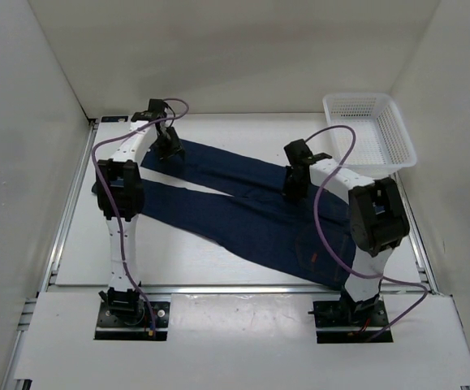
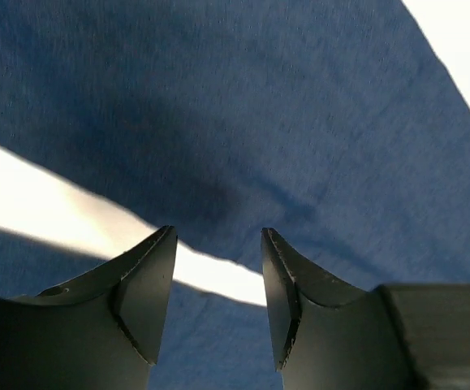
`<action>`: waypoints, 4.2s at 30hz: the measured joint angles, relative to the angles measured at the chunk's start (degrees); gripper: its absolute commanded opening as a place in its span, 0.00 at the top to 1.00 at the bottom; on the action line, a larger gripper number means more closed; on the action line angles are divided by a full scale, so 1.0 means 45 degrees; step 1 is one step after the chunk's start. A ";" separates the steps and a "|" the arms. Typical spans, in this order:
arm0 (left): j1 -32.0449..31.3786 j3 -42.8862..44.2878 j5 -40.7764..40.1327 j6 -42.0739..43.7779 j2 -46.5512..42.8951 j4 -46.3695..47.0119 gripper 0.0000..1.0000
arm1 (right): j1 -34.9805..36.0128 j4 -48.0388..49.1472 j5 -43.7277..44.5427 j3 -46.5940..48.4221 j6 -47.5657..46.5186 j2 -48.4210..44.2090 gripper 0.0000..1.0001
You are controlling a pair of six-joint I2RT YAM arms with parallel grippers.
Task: Fold and stack the trousers
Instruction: Flatten the trousers out, then fold the trousers
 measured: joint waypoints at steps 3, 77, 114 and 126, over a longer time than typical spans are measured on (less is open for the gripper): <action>0.0121 0.0471 0.0194 -0.0131 0.0539 0.0010 0.43 | 0.0112 0.0121 -0.0005 0.0039 0.0107 0.0928 0.86; 0.6732 -0.7019 -0.3434 -0.1559 -0.4260 -0.0588 0.90 | -0.2171 -0.3215 0.0102 -0.2016 -0.0831 -0.6776 0.35; 0.6343 -0.9374 -0.2686 -0.0913 -0.5110 -0.0073 0.17 | -0.3993 -0.4410 -0.2395 -0.5955 -0.0316 -1.0438 0.36; 0.6013 -0.8029 -0.2288 -0.0680 -0.3910 -0.0155 0.90 | -0.3920 -0.5411 -0.3900 -0.8412 0.2691 -1.1516 0.50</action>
